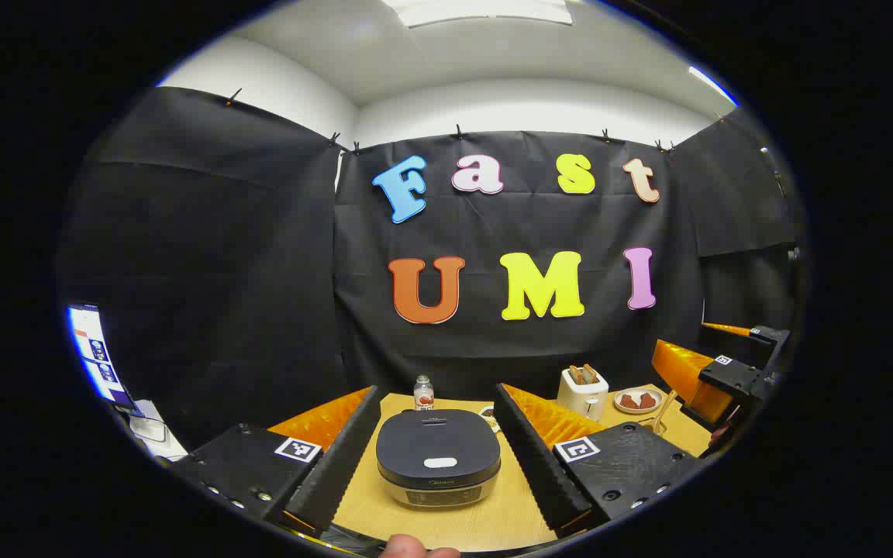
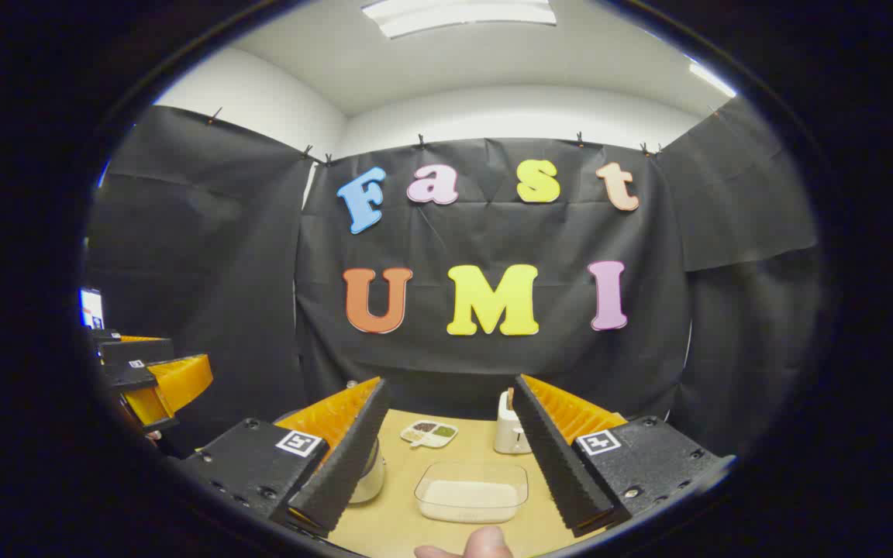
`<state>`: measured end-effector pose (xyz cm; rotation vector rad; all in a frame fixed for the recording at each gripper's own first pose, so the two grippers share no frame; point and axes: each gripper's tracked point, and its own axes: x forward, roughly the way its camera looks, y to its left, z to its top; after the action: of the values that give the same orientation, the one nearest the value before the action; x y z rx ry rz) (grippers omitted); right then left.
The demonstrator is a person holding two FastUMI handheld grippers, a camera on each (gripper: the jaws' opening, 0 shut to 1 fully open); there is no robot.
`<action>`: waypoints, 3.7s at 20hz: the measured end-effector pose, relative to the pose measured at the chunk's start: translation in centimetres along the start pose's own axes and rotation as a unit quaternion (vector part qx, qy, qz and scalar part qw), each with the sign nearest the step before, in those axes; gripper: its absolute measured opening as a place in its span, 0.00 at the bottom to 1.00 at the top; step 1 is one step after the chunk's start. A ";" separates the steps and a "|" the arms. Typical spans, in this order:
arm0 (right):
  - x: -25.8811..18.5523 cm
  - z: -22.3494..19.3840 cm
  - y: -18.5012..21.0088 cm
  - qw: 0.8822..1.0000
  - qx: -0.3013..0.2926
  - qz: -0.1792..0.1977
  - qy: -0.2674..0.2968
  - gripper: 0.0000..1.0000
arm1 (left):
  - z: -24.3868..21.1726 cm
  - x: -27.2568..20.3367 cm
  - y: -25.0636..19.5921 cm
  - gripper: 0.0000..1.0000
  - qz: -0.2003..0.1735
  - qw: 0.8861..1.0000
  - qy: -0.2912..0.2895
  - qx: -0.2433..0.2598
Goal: Close the left gripper, press the button to open the rice cooker; take a wooden spoon from the chopstick holder with the right hand, scoop a spoonful of rice and pour it into the rice cooker, then put the wooden spoon back into the chopstick holder.
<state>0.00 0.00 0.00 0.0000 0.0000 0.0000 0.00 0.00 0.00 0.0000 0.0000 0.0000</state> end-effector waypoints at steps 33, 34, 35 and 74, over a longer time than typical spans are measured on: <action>3.8 -1.8 -4.5 1.000 -0.007 -0.008 0.028 1.00 | -5.6 4.3 -0.6 0.94 0.010 0.995 0.104 -0.003; 4.0 -1.9 -5.6 0.999 -0.008 -0.016 0.028 1.00 | -5.9 4.8 -0.7 0.94 0.007 0.994 0.113 -0.004; 4.2 -2.0 -6.4 0.999 -0.009 -0.024 0.028 1.00 | -6.4 5.3 -0.9 0.94 0.006 0.992 0.123 -0.005; 3.9 -6.7 -24.4 0.975 0.030 -0.209 0.066 1.00 | -24.7 13.6 -1.9 0.00 -0.046 0.851 0.487 -0.191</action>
<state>3.89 -24.43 -6.72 0.0596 0.1329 -0.4219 13.61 -1.92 -24.70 -0.4030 1.0261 -0.0965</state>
